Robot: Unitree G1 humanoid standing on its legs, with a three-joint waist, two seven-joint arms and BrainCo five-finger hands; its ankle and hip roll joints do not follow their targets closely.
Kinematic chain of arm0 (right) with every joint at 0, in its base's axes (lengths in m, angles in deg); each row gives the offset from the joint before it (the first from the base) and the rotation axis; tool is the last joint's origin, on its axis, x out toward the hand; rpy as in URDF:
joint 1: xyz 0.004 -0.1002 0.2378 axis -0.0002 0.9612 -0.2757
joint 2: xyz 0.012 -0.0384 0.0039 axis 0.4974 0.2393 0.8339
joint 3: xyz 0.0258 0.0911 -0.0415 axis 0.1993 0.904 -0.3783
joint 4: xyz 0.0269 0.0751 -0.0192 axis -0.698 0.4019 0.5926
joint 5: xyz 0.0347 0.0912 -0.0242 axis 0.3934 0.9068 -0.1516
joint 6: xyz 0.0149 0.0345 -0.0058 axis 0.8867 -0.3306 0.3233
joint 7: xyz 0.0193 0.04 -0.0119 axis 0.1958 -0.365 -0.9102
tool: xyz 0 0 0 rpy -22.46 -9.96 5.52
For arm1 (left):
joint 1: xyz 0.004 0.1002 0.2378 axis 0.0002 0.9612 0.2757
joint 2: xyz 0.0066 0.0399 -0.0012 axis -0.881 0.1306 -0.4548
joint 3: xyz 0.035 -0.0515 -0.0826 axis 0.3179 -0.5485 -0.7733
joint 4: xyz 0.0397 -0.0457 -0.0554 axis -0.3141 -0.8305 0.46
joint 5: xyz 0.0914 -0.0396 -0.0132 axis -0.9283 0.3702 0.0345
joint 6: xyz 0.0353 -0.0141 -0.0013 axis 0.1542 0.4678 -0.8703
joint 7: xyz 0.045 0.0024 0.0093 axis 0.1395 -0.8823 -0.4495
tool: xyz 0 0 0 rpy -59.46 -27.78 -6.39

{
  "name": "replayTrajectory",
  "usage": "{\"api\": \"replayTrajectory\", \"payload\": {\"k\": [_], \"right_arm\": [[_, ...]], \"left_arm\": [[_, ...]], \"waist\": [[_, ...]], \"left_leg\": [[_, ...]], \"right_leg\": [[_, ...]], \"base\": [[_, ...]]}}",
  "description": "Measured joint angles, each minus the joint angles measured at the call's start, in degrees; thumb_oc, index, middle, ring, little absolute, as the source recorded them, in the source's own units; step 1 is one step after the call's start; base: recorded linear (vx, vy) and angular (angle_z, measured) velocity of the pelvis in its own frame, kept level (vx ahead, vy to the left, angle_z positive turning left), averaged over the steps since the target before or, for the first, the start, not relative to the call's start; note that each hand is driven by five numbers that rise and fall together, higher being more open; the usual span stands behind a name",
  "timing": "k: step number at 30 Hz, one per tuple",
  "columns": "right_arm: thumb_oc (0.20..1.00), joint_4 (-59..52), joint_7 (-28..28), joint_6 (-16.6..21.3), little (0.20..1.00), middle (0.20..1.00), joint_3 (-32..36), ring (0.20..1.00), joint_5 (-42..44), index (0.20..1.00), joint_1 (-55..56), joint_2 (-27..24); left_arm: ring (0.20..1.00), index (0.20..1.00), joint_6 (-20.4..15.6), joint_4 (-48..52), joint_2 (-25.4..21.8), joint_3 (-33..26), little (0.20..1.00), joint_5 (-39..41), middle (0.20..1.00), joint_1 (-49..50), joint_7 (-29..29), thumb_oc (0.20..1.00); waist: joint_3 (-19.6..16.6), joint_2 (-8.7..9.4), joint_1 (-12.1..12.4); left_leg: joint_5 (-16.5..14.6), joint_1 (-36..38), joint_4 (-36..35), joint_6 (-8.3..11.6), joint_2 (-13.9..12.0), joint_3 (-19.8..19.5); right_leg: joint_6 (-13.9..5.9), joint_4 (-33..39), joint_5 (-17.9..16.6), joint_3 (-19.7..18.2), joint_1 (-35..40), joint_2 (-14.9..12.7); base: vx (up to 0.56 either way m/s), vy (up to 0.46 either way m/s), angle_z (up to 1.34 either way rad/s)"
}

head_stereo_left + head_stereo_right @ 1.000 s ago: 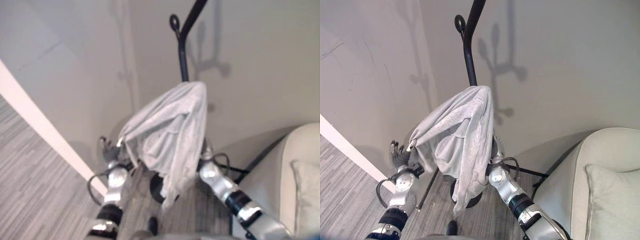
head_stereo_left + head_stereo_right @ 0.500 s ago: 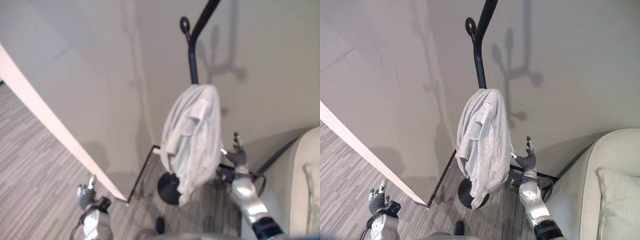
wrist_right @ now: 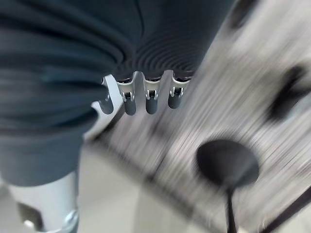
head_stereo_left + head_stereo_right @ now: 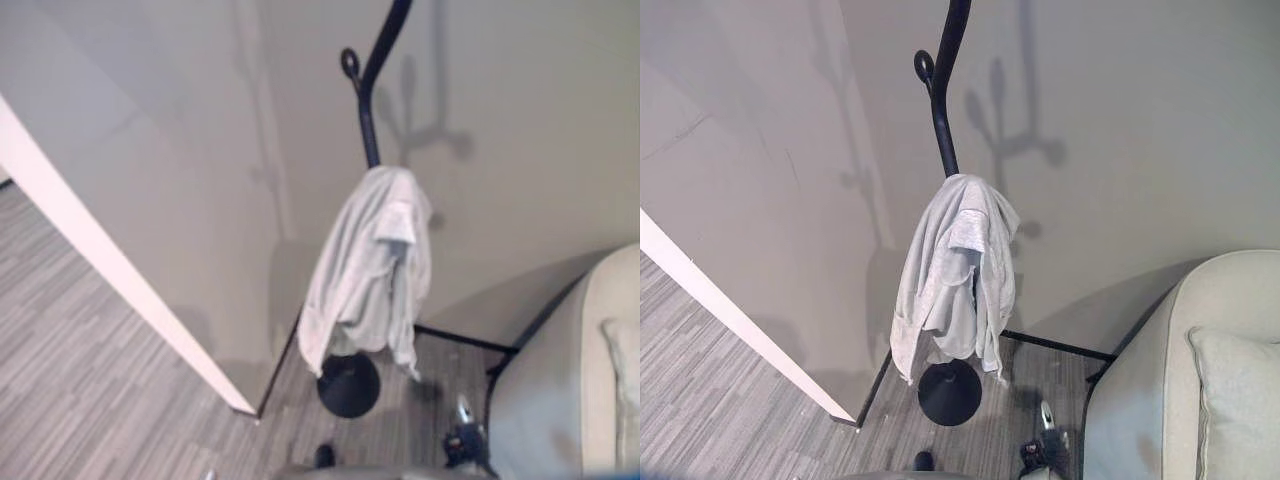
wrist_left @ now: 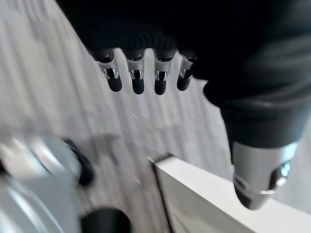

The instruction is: Hang the clothes on the sofa on the clothes rack.

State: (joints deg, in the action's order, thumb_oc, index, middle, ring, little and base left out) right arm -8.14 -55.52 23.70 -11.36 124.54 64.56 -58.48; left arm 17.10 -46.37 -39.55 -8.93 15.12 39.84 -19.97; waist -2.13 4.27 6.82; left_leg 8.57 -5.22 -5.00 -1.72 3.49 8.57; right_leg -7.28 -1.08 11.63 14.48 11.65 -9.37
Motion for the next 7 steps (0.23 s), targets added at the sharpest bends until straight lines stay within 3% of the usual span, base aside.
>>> {"api": "replayTrajectory", "payload": {"k": [2,7], "right_arm": [[1.0,9.2,-1.7,-1.7,1.0,1.0,2.8,1.0,3.2,1.0,-3.8,-1.1],[1.0,18.3,-3.2,-5.6,1.0,1.0,5.3,1.0,6.5,1.0,-6.2,-3.5]], "left_arm": [[1.0,1.0,0.7,-1.4,0.0,0.2,1.0,-0.1,1.0,-0.9,0.2,1.0],[1.0,1.0,1.4,-1.1,0.1,2.8,1.0,-2.3,1.0,-3.1,1.8,1.0]], "waist": [[-0.2,0.51,0.1],[-0.7,1.2,0.7]], "left_leg": [[0.0,0.0,0.0,0.06,0.0,-0.2],[0.2,-0.9,0.1,0.19,0.6,-1.6]], "right_leg": [[-0.08,-0.1,0.1,0.2,0.0,0.0],[-0.12,-0.1,0.3,1.7,0.0,0.3]], "base": [[0.01,-0.001,0.07],[-0.02,0.017,0.15]]}}
